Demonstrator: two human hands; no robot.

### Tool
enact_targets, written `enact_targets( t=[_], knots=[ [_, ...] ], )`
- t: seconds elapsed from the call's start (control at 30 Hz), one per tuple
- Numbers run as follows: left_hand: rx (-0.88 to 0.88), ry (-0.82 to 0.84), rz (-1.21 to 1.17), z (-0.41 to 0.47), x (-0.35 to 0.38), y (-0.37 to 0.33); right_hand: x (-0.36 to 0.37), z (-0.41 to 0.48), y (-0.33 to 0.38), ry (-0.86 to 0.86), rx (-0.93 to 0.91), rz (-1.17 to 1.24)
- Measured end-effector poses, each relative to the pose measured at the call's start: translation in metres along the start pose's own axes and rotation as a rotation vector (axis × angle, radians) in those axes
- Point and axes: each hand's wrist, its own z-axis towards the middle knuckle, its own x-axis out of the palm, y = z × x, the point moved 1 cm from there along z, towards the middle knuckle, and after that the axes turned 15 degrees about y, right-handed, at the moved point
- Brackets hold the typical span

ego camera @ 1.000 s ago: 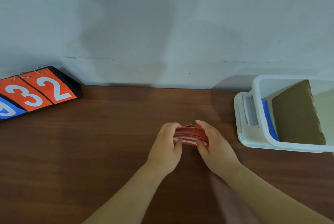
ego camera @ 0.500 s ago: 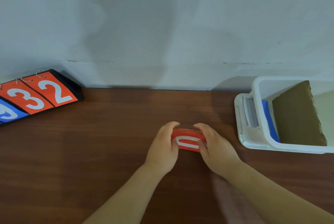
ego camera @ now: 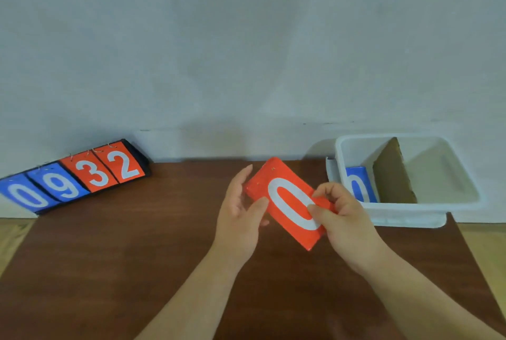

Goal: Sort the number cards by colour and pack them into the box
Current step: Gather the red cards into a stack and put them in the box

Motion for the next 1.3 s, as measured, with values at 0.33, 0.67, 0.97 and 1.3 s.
enact_targets(
  t=[0.33, 0.67, 0.97, 1.3],
  knots=[
    [0.058, 0.029, 0.288, -0.033, 0.101, -0.042, -0.061, -0.090, 0.027, 0.210, -0.035, -0.131],
    [0.029, 0.251, 0.409, -0.004, 0.199, -0.057, -0.162, -0.110, 0.036, 0.005, -0.050, -0.142],
    [-0.202, 0.150, 0.781, 0.065, 0.185, 0.005, -0.288, -0.038, 0.022, -0.403, 0.113, -0.517],
    [-0.320, 0.209, 0.793, 0.104, 0.172, 0.047, -0.288, 0.037, -0.024, -0.251, 0.391, -0.935]
  ],
)
